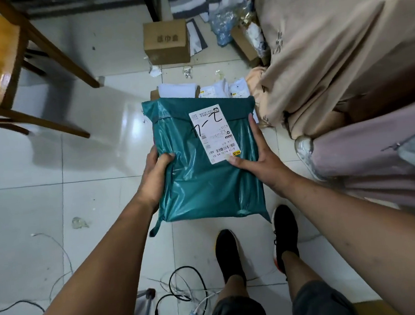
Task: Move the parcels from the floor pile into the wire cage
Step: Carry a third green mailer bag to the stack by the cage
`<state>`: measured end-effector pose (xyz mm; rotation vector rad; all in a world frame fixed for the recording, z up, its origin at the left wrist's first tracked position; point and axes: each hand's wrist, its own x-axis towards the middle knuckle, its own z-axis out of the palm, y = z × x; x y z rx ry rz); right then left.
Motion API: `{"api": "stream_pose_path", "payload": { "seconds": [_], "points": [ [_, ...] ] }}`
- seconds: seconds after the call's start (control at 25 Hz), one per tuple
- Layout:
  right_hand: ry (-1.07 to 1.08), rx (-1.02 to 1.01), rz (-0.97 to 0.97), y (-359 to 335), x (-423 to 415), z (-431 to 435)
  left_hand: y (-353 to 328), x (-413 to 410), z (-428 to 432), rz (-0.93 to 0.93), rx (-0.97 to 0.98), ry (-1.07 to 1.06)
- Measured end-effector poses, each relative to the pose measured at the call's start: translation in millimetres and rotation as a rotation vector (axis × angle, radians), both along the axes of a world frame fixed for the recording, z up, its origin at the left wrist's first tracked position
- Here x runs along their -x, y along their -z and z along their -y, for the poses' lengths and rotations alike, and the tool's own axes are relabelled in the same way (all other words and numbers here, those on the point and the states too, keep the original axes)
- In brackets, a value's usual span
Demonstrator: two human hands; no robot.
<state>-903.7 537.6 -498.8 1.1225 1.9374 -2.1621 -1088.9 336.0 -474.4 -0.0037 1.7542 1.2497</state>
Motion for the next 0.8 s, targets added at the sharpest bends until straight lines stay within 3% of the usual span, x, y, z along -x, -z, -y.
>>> {"api": "stream_pose_path", "payload": {
  "seconds": [0.12, 0.2, 0.52, 0.8],
  "points": [
    [0.118, -0.084, 0.013, -3, -16, 6, -7, -2, -9, -0.223, -0.132, 0.197],
    [0.143, -0.132, 0.023, -6, -30, 11, -15, -7, -12, -0.34, -0.122, 0.415],
    [0.151, -0.228, 0.132, -50, -131, 47, -52, -66, -18, -0.384, -0.044, 0.891],
    [0.334, -0.176, 0.213, -68, -277, 76, -80, -186, -60, -0.522, -0.002, 1.238]
  ]
}}
